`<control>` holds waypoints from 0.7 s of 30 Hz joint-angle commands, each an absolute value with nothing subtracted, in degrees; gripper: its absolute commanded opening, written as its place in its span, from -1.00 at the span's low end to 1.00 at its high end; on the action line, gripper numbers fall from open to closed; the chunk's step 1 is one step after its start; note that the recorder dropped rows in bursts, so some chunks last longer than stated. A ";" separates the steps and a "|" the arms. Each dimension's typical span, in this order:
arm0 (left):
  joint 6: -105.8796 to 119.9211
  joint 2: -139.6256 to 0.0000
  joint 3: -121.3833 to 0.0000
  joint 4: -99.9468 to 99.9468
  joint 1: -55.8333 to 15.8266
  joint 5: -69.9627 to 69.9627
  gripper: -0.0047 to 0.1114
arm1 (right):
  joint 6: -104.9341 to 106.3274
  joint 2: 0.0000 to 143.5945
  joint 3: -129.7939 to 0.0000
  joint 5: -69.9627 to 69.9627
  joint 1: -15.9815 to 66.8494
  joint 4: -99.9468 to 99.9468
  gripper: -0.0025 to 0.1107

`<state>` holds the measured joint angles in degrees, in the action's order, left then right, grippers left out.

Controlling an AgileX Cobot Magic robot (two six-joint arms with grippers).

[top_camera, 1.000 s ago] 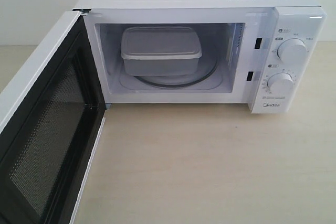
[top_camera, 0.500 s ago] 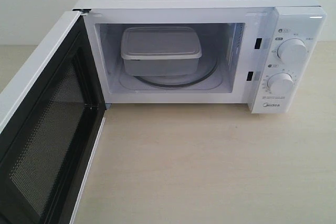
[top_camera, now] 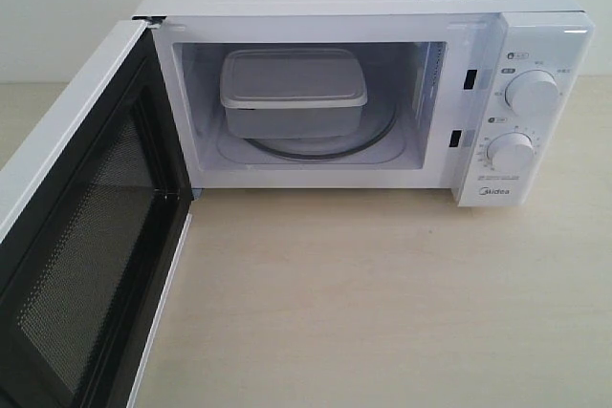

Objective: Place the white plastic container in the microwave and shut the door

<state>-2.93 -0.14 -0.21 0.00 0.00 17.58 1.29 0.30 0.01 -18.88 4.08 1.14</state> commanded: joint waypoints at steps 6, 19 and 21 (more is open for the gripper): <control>-3.40 0.00 0.00 0.00 0.10 17.60 -0.84 | 1.21 0.00 0.00 -18.02 3.98 1.83 -0.93; -3.40 0.00 0.00 0.00 0.10 17.60 -0.84 | 1.21 0.00 0.00 -18.47 3.98 1.83 -0.93; -3.40 0.00 0.00 0.00 0.10 17.60 -0.84 | 1.21 0.00 0.00 -18.47 3.98 1.83 -0.93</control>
